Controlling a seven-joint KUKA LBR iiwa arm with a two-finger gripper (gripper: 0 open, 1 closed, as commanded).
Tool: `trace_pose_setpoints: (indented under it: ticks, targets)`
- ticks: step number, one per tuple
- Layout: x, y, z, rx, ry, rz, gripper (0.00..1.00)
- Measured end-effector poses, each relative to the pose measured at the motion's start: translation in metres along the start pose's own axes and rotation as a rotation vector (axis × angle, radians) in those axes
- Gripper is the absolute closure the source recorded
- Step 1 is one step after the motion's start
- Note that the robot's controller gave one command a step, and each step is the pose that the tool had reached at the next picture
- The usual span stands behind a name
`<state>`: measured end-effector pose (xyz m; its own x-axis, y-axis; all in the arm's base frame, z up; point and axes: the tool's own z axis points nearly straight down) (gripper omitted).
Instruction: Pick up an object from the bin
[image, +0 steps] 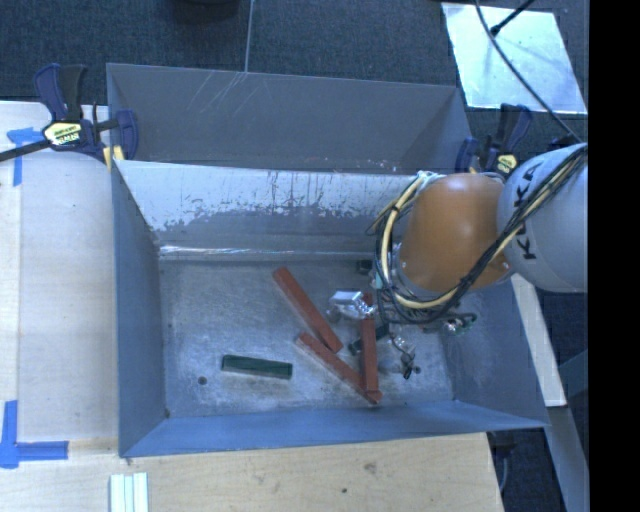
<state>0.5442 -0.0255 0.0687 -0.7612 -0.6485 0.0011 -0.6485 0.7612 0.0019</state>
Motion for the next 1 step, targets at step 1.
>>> trace_pose_setpoints:
  ticks: [1]
  targets:
    - [0.0559,0.0210,-0.0314,0.002,-0.001,-0.178,0.00]
